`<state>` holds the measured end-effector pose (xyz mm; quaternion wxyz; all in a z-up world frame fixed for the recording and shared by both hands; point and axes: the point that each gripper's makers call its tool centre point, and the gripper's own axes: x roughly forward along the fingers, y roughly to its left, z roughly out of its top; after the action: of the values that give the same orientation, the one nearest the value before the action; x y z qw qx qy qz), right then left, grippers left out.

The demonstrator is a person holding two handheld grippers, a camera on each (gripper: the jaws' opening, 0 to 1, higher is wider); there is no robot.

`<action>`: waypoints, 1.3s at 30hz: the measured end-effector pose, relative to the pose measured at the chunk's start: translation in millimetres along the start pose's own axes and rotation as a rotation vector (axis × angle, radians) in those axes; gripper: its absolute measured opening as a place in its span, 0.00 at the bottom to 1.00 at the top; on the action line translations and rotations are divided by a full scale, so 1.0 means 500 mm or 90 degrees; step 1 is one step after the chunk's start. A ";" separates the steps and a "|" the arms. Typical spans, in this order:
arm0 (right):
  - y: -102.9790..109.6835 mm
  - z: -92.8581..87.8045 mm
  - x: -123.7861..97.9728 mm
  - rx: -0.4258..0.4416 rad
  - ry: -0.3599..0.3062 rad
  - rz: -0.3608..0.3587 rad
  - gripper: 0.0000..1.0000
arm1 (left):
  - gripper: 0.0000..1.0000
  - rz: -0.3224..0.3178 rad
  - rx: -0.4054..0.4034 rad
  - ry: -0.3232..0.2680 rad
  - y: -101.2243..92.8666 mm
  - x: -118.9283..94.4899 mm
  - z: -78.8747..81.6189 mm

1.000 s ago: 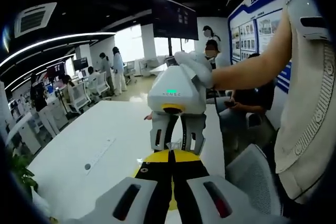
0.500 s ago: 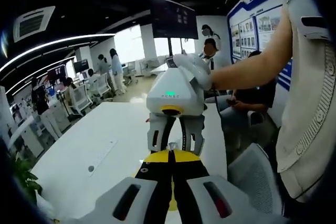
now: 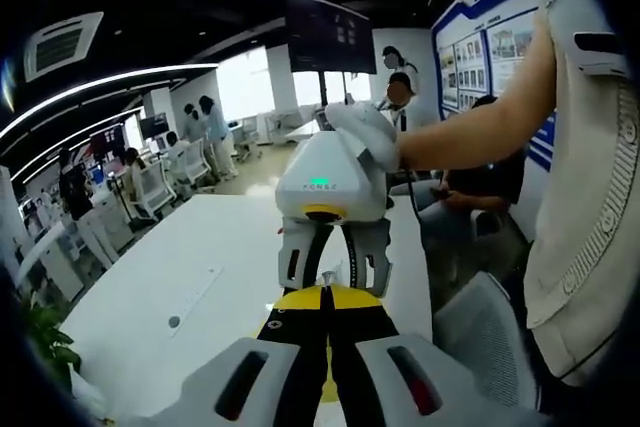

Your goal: Compare the silicone blocks by pressing each to a similar depth, holding the contact briefly, and releasing to observe deformation and rebound differences across the visible hardness samples.

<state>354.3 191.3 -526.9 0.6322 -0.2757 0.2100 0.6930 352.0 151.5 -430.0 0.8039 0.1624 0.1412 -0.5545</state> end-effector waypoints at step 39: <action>-0.009 0.015 0.013 -0.018 -0.017 -0.004 0.37 | 0.00 -0.002 0.008 -0.003 0.000 -0.022 0.006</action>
<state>357.6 201.7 -525.3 0.6332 -0.2759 0.1909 0.6975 348.6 159.7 -422.8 0.8022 0.1659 0.1361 -0.5571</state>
